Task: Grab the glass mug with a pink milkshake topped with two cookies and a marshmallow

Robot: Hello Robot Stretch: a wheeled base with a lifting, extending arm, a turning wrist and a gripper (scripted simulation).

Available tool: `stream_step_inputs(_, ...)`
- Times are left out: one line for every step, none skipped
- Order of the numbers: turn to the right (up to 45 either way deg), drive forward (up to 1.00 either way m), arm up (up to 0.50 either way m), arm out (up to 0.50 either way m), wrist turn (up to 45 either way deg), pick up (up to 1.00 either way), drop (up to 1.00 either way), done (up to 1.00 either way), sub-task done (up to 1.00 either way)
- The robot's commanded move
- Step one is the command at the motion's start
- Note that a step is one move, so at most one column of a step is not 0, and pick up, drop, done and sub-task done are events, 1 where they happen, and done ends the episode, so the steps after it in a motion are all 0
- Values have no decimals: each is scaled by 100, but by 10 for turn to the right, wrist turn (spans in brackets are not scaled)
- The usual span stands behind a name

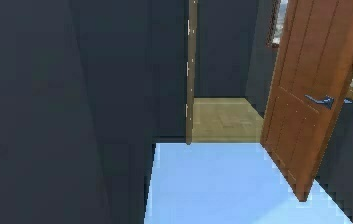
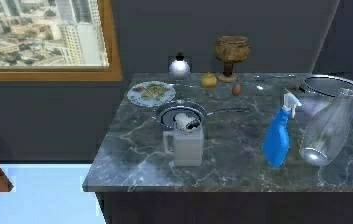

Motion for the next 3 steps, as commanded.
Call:
stream_step_inputs(0, 0, 50, 0, 0, 0, 0, 0, 0)
stream_step_inputs(0, 0, 38, 0, 0, 0, 0, 0, 0)
stream_step_inputs(0, 0, 0, 18, 0, 0, 0, 0, 0)
